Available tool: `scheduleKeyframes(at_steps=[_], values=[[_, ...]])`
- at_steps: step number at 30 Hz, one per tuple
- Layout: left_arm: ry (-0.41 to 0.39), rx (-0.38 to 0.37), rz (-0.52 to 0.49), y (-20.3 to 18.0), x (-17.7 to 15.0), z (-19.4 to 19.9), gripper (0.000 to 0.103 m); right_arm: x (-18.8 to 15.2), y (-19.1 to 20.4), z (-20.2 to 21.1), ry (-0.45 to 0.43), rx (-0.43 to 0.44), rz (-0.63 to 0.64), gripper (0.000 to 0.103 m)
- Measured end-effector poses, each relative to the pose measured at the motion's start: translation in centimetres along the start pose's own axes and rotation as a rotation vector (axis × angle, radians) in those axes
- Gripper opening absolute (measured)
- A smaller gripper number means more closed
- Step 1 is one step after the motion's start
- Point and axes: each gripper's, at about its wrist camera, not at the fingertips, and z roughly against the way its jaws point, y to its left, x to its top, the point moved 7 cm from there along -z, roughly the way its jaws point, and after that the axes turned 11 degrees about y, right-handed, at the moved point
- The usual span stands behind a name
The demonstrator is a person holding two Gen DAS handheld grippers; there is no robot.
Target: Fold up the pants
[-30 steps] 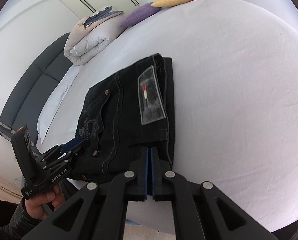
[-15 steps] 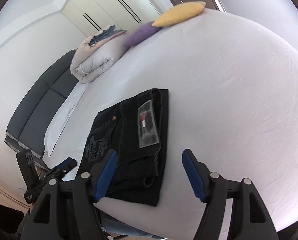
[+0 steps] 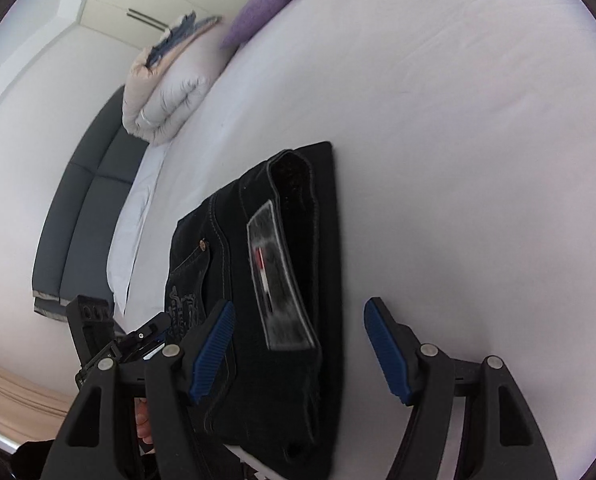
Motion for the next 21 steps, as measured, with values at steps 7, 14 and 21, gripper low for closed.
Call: scheduleKeyframes(at_steps=[7,14,21], values=[[0.029,0.049,-0.033,-1.0,0.0,-1.1,0.038,1.1,1.0,-2.5,0.034,-0.023,0.027,0.043],[-0.015,0.064,-0.072,-3.2,0.0,1.3,0.020,0.6,2.7,-0.1,-0.045,-0.034,0.108,0.018],[-0.114,0.057,-0.183,-7.7,3.0,4.2,0.019,3.4,5.4,4.7,-0.127,-0.045,0.206,0.017]])
